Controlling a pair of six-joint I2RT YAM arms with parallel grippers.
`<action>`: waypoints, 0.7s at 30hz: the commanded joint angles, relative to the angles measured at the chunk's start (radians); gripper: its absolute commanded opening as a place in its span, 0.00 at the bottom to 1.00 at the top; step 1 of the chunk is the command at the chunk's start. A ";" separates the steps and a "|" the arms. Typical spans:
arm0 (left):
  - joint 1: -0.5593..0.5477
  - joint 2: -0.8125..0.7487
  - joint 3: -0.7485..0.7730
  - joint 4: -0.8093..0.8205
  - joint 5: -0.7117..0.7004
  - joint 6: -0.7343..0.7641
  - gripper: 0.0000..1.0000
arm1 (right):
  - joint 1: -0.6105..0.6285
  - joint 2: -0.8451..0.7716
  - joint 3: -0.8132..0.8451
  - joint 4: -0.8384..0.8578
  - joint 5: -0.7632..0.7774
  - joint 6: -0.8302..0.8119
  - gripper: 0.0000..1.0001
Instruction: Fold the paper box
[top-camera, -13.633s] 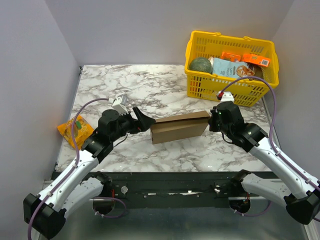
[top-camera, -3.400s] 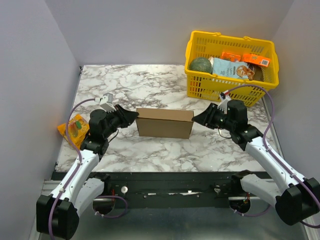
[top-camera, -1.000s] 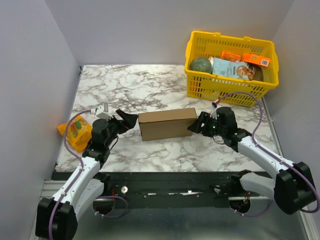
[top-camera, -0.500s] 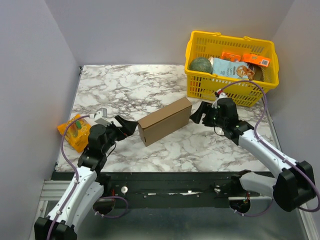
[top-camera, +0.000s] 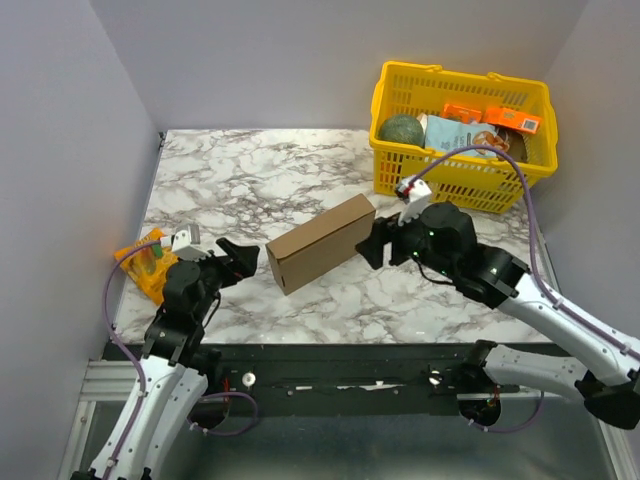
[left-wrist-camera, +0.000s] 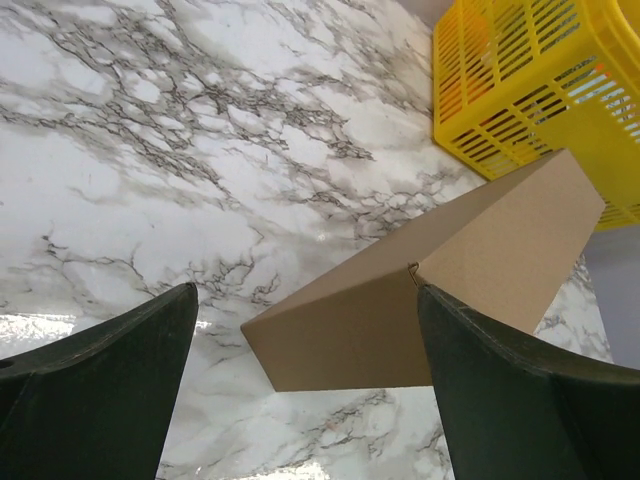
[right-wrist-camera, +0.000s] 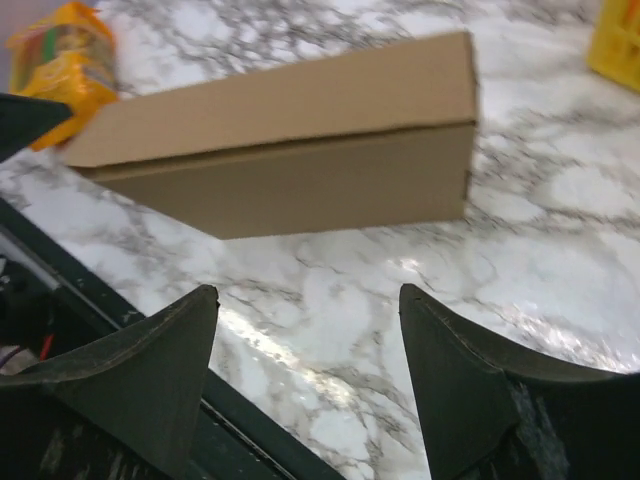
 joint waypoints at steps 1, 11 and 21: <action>0.006 -0.049 -0.021 -0.021 -0.054 0.020 0.99 | 0.160 0.174 0.224 -0.065 0.106 -0.093 0.80; 0.006 -0.108 -0.167 0.008 -0.138 -0.007 0.99 | 0.361 0.552 0.558 -0.130 0.221 -0.218 0.80; 0.006 0.200 -0.231 0.386 -0.051 0.084 0.99 | 0.429 0.726 0.738 -0.168 0.225 -0.286 0.66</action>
